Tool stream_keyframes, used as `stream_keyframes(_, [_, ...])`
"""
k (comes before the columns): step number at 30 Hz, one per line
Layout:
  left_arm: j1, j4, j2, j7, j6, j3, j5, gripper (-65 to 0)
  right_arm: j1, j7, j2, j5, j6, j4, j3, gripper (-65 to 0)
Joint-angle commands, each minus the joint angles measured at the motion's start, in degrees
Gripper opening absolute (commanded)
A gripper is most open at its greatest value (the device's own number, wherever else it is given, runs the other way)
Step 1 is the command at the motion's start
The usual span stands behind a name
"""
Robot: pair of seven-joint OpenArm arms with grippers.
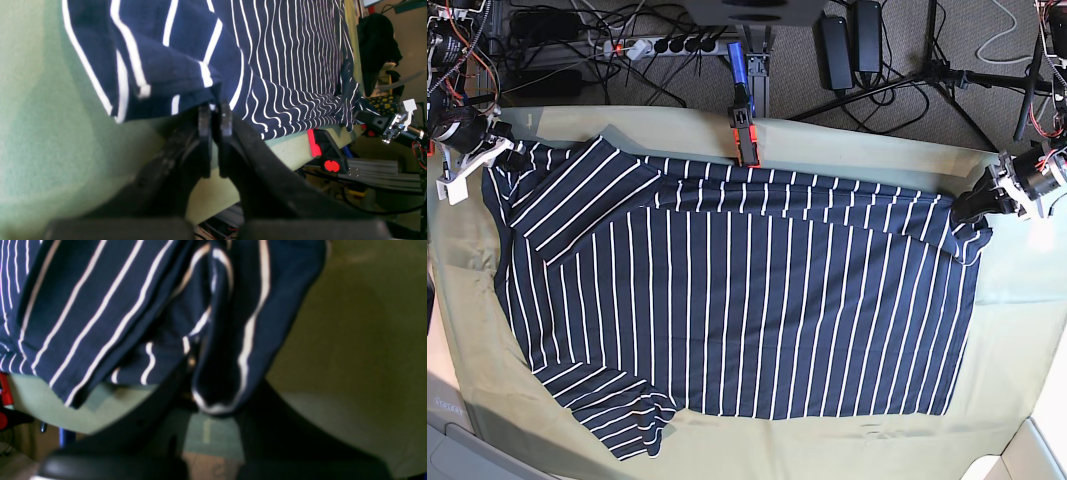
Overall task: Fold the T-shirt properly
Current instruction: 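Drag the shirt with both grippers to spread it flat, then release the shirt and move the right gripper to the hem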
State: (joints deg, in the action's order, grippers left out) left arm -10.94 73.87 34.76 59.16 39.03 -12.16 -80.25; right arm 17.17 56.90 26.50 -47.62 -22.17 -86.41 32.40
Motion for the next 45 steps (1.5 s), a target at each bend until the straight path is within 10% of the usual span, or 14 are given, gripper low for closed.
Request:
stream_keyframes(1, [0.4,0.8,1.3,-0.6,1.0,-0.6,-1.4,-65.0,-0.2,-0.1,1.3,-0.4,-3.8,-0.8,0.6,-65.0])
stream_keyframes(6, [0.4,0.8,1.3,-1.6,1.0,-0.6,-1.4,-62.5,-0.3,-1.2,1.3,1.3,-3.8,-0.8,0.6,-65.0])
stream_keyframes(9, [0.4,0.8,1.3,-2.8,1.0,-0.6,-1.4,-38.9,-0.3,-4.3,1.3,3.1,-3.8,-0.8,0.6,-65.0])
stream_keyframes(14, [0.5,0.8,1.3,-2.8,1.0,-1.4,-0.1,-28.7,-1.0,-5.9,1.3,5.8,-3.8,-0.8,0.6,-20.2])
stream_keyframes(31, [0.5,4.3,3.6,-2.4,1.0,-9.3,-0.2,-28.7,-19.9,-6.1,6.7,7.7,-3.1,2.0,6.8,-20.6])
stream_keyframes(45, [0.5,15.4,3.7,-2.3,1.0,-9.3,3.5,-28.7,-49.3,-22.7,7.3,23.3,1.6,41.7,-4.9,-20.6])
